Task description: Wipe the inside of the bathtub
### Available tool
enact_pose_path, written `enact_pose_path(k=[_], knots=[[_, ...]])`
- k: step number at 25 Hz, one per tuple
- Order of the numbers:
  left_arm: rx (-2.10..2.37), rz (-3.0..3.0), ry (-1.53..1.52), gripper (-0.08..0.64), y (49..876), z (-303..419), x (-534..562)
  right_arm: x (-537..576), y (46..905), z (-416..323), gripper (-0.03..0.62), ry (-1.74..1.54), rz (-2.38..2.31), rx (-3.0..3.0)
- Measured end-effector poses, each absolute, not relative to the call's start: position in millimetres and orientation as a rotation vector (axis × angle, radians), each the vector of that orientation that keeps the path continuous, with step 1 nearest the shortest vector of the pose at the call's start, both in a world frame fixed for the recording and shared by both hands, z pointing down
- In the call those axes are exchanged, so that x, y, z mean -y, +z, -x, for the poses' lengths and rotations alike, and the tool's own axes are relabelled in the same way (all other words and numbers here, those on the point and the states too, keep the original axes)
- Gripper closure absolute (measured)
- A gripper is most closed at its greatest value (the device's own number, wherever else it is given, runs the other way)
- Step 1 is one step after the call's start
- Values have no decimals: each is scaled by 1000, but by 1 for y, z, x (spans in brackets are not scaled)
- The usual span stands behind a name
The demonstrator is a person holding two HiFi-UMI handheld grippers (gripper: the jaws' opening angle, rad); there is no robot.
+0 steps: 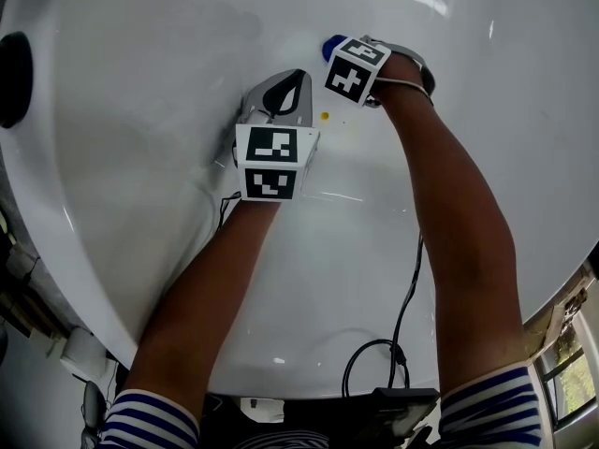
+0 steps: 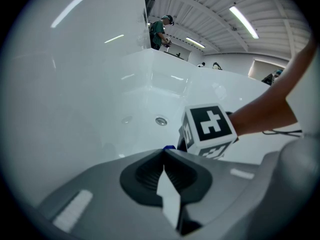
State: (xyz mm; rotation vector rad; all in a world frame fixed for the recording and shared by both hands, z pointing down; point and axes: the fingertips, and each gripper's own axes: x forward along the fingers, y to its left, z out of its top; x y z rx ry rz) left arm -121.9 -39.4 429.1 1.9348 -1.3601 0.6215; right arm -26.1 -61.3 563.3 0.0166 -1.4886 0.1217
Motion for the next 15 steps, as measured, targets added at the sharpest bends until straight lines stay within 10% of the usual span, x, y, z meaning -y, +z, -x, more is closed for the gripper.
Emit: enact_pose_path(k=[15], knots=[[1356,-1951,590,557,425,128,40,33,565,27,540,56,31,1507]])
